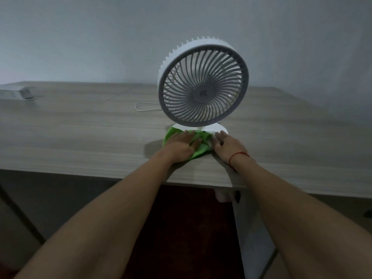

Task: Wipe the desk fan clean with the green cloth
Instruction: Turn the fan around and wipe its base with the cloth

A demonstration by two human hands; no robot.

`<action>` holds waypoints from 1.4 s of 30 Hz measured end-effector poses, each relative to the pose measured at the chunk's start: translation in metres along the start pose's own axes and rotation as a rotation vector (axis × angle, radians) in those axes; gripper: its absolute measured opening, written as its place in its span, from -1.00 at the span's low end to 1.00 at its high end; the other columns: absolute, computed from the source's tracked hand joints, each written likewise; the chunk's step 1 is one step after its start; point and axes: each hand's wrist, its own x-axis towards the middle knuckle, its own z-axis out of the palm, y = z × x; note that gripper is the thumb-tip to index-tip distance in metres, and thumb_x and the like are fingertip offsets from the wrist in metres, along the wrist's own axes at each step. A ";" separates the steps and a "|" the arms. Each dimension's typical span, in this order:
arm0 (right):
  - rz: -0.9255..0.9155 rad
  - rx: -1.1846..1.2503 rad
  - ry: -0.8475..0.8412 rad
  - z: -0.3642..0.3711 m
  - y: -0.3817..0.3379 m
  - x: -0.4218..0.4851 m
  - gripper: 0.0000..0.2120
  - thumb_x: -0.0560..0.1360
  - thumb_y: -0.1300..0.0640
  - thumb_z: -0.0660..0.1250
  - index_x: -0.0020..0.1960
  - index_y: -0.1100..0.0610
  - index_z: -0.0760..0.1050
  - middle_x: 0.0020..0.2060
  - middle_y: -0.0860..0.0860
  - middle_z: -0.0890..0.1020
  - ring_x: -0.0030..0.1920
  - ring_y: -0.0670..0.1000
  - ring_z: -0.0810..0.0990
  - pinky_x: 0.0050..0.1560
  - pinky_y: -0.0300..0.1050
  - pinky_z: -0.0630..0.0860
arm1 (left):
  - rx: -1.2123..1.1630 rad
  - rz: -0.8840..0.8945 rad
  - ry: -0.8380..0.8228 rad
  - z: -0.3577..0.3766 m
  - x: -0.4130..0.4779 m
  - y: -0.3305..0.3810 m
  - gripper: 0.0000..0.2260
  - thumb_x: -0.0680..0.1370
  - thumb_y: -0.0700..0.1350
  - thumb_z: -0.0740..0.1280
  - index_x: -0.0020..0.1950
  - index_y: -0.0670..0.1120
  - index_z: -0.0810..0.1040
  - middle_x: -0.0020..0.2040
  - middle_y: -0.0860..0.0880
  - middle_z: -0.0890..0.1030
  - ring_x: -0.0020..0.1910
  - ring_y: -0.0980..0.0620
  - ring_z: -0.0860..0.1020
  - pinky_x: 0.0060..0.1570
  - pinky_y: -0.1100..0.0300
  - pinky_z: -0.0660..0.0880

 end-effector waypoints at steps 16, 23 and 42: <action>0.063 0.118 0.008 0.005 0.007 0.007 -0.45 0.58 -0.15 0.08 0.51 0.02 0.23 0.51 0.02 0.29 0.45 0.15 0.33 0.42 0.04 0.28 | -0.042 -0.138 0.117 0.010 0.019 -0.006 -0.52 0.66 0.06 -0.03 0.49 -0.16 0.30 0.52 -0.15 0.30 0.53 -0.18 0.18 0.50 0.00 0.09; -0.059 -0.115 0.025 0.006 -0.003 0.003 -0.52 0.61 -0.06 0.03 0.46 0.12 0.29 0.49 0.08 0.29 0.49 0.15 0.25 0.43 0.06 0.25 | -0.016 0.046 0.075 0.011 -0.011 -0.001 -0.50 0.66 0.10 0.00 0.53 -0.12 0.25 0.55 -0.07 0.26 0.55 -0.03 0.19 0.52 -0.02 0.07; 0.001 0.041 0.024 0.004 0.000 0.004 -0.55 0.60 -0.06 0.06 0.45 0.02 0.33 0.52 0.04 0.25 0.50 0.08 0.25 0.42 -0.04 0.26 | -0.109 -0.230 0.085 -0.001 0.010 -0.004 -0.50 0.66 0.05 -0.01 0.49 -0.25 0.24 0.52 -0.22 0.26 0.53 -0.18 0.18 0.47 0.02 0.15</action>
